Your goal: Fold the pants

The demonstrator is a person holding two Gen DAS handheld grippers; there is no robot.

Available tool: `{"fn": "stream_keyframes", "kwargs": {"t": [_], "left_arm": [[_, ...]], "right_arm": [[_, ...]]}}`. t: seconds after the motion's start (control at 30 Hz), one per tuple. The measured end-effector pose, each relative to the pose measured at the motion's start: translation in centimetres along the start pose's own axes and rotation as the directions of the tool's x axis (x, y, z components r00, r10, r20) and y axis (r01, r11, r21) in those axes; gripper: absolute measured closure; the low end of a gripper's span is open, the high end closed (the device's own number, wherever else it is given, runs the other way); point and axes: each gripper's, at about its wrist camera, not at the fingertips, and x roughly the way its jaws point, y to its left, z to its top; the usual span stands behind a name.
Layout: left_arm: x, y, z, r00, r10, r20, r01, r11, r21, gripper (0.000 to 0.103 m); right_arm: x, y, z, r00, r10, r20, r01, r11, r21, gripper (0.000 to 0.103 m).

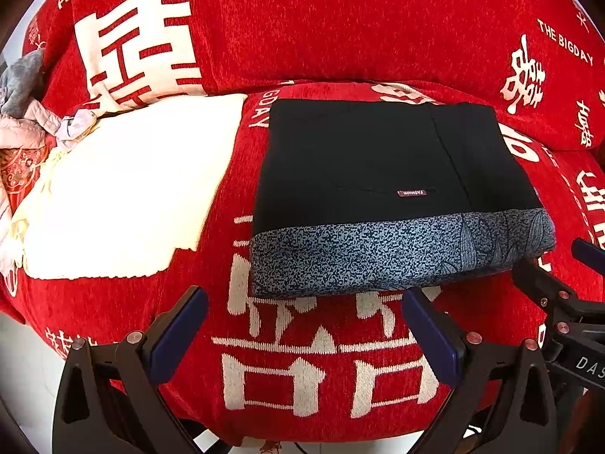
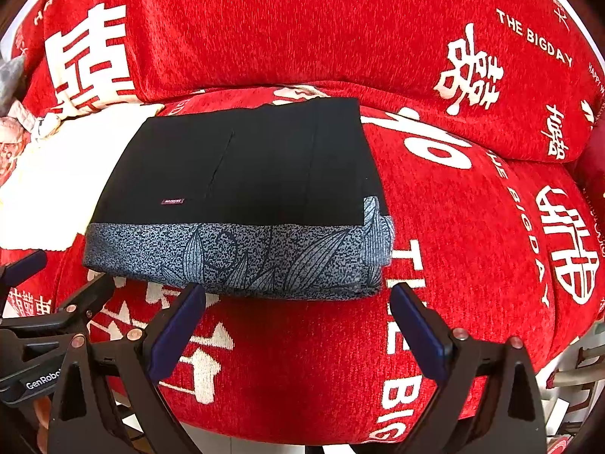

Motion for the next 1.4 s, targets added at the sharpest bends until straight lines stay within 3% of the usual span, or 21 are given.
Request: {"fn": "stream_keyframes", "kwargs": {"t": [0.57,0.67,0.8,0.93,1.1,1.4], "left_arm": [[-0.32,-0.41,0.02,0.999,-0.053,-0.009,0.053,0.999,0.009,0.001],[-0.04,-0.46,-0.05,0.999,-0.033,-0.011,0.033,0.999,0.010,0.001],[-0.50,-0.13,-0.47,0.999,0.019,0.046,-0.018,1.000,-0.014,0.001],[-0.08,0.07,-0.39,1.000,0.015,0.007,-0.015,1.000,-0.017,0.001],[-0.15,-0.01,-0.34,0.999,0.031,0.012,-0.031,1.000,-0.005,0.001],[0.41,-0.33,0.21,1.000,-0.009,-0.008,0.009,1.000,0.009,0.001]], "right_arm": [[0.04,-0.22,0.12,1.000,-0.007,0.001,0.007,1.000,0.000,0.004],[-0.08,-0.24,0.26,1.000,-0.010,0.005,0.010,1.000,-0.001,0.004],[-0.11,-0.20,0.39,1.000,-0.016,0.007,0.016,1.000,-0.005,0.004],[-0.09,-0.17,0.41,1.000,-0.016,0.007,0.016,1.000,-0.005,0.004],[0.01,-0.01,0.45,1.000,-0.019,0.006,0.019,1.000,-0.009,0.004],[0.15,0.13,0.76,1.000,-0.021,0.008,0.021,1.000,-0.016,0.004]]}}
